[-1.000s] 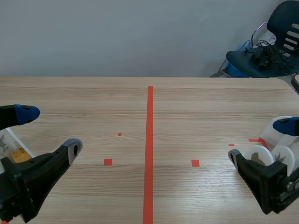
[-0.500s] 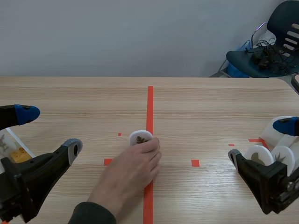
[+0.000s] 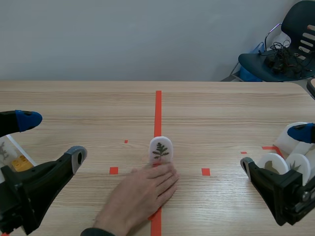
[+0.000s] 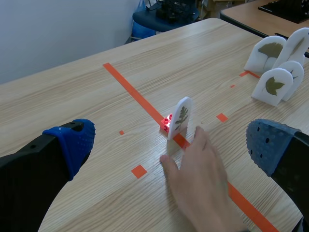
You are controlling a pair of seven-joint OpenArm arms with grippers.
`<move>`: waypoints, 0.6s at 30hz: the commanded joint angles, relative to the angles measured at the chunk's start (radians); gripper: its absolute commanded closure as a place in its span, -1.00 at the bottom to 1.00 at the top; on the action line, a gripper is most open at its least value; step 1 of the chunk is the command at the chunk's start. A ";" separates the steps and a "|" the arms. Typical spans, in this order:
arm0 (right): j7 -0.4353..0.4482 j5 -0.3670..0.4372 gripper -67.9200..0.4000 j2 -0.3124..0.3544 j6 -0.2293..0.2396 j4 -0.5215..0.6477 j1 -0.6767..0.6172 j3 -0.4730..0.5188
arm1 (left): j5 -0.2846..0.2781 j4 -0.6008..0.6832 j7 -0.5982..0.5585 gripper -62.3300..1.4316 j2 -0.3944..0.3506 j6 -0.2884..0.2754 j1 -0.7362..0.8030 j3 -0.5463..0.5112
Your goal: Do the leaf sorting experiment
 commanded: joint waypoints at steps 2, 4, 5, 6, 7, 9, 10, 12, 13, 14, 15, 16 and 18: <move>0.018 0.007 -1.00 0.003 -0.003 0.017 0.003 0.003 | -0.002 0.013 -0.006 -1.00 0.002 -0.009 0.000 0.011; 0.018 0.007 -1.00 0.003 -0.003 0.017 0.003 0.003 | 0.016 0.007 -0.005 -1.00 0.002 -0.009 -0.011 0.030; 0.018 0.007 -1.00 0.003 -0.003 0.017 0.003 0.003 | 0.031 -0.003 -0.003 -1.00 0.002 -0.009 -0.020 0.042; 0.018 0.007 -1.00 0.003 -0.003 0.017 0.003 0.003 | 0.043 -0.016 -0.003 -1.00 0.002 -0.009 -0.034 0.058; 0.018 0.007 -1.00 0.003 -0.003 0.017 0.003 0.003 | 0.056 -0.035 -0.003 -1.00 0.003 -0.008 -0.051 0.076; 0.018 0.007 -1.00 0.003 -0.003 0.017 0.003 0.003 | 0.059 -0.085 -0.003 -1.00 0.005 -0.004 -0.096 0.112; 0.019 0.007 -1.00 0.003 -0.003 0.017 0.003 0.003 | 0.059 -0.116 -0.003 -1.00 0.008 -0.002 -0.122 0.129; 0.019 0.007 -1.00 0.002 -0.003 0.017 0.003 0.003 | 0.058 -0.185 -0.007 -1.00 0.018 -0.001 -0.177 0.165; 0.019 0.007 -1.00 0.002 -0.003 0.017 0.004 0.003 | 0.058 -0.221 -0.009 -1.00 0.024 -0.001 -0.207 0.185; 0.019 0.007 -1.00 0.002 -0.003 0.017 0.004 0.003 | 0.058 -0.257 -0.010 -1.00 0.029 -0.001 -0.238 0.208; 0.019 0.007 -1.00 0.002 -0.003 0.017 0.006 0.003 | 0.058 -0.295 -0.018 -1.00 0.034 -0.001 -0.272 0.232; 0.018 0.007 -1.00 0.002 -0.003 0.017 0.006 0.003 | 0.059 -0.330 -0.018 -1.00 0.042 0.000 -0.306 0.253; 0.019 0.007 -1.00 0.002 -0.003 0.017 0.006 0.003 | 0.066 -0.398 -0.018 -1.00 0.061 -0.001 -0.372 0.293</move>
